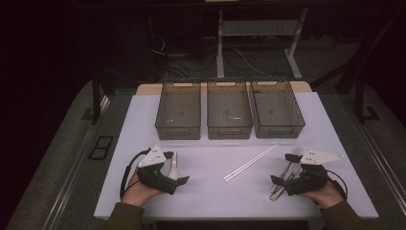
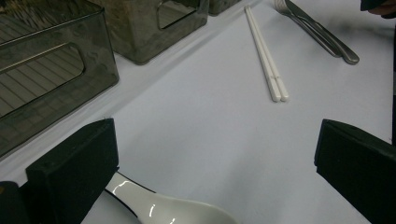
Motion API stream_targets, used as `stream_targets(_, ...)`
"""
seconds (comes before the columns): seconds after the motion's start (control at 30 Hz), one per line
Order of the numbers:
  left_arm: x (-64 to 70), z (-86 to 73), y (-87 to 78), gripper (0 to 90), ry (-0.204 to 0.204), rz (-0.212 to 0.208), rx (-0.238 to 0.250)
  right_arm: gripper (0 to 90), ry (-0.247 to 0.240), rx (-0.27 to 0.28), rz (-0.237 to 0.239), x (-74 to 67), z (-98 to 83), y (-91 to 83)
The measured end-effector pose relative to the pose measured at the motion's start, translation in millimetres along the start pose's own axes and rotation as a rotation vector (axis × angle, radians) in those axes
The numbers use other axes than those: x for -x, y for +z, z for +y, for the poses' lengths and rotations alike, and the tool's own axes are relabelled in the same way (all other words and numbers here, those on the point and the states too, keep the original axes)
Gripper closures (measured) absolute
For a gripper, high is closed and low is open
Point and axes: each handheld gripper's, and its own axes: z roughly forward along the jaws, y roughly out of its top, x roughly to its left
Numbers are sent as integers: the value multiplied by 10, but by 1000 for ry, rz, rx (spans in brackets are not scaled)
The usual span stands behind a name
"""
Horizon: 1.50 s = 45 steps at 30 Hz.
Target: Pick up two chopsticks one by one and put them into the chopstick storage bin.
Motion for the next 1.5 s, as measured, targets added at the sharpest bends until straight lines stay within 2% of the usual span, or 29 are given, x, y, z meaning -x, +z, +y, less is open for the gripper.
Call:
stream_targets(0.27,9,38,30,0,9,-3,-3,14,10,2,1,2,1,-12)
stream_targets(0.37,13,70,49,0,6,-4,3,14,-2,7,5,-6,1,-21)
stream_targets(0.7,42,187,127,0,14,-22,26,14,13,19,5,5,7,-38)
stream_targets(1.07,109,260,317,0,26,-49,6,14,7,15,8,6,3,-24)
stream_targets(1.3,136,307,385,0,29,-58,12,14,3,14,6,5,3,-17)
stream_targets(1.5,144,361,457,49,30,-65,14,14,3,10,5,5,1,-11)
